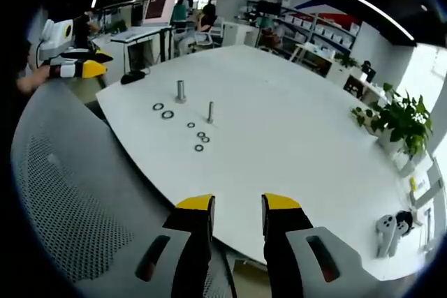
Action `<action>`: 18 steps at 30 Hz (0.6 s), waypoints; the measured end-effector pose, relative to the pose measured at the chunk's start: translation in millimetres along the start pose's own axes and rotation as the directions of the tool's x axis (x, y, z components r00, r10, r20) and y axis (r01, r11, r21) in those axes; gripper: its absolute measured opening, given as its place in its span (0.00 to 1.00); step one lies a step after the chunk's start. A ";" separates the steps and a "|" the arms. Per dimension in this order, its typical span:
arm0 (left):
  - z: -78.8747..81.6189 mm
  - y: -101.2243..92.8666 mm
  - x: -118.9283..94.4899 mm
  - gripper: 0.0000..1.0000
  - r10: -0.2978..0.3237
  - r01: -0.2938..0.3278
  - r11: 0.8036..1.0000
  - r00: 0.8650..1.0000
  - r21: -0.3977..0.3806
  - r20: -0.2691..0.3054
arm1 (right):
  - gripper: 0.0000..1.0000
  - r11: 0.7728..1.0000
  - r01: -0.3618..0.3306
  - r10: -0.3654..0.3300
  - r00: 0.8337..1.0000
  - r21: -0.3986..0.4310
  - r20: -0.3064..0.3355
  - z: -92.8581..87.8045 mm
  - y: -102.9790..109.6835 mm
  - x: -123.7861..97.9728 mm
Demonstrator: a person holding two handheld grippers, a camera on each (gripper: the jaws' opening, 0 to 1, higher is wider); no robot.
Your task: Place the washer onto the threaded stud by aligning its center hole with the stud, sliding it down to the base, and recovering from edge contact or off-axis alignment until the washer reaches the visible bottom stop.
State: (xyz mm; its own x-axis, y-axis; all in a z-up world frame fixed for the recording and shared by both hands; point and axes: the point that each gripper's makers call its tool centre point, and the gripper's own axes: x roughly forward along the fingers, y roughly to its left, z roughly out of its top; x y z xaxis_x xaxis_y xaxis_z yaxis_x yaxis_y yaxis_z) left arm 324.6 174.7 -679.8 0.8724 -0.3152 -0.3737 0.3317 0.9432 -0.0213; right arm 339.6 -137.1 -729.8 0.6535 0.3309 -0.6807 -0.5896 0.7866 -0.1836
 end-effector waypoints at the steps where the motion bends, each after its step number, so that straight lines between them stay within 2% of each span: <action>1: -0.4 -0.1 0.4 0.43 -0.001 0.001 1.000 1.000 0.000 -0.003 | 0.29 1.000 0.001 -0.001 1.000 0.002 0.000 -0.1 -0.4 0.0; 18: -7.5 -3.6 3.0 0.39 -0.022 0.023 1.000 0.999 0.013 -0.047 | 0.29 1.000 0.004 -0.004 1.000 -0.003 -0.014 -1.1 -1.4 1.2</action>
State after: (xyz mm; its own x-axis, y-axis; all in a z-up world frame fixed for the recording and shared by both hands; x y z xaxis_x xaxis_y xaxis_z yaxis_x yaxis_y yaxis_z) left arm 323.4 171.2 -687.8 0.8469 -0.3310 -0.4162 0.3565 0.9341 -0.0175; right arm 340.6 -138.4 -731.2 0.6495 0.3204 -0.6895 -0.5884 0.7862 -0.1889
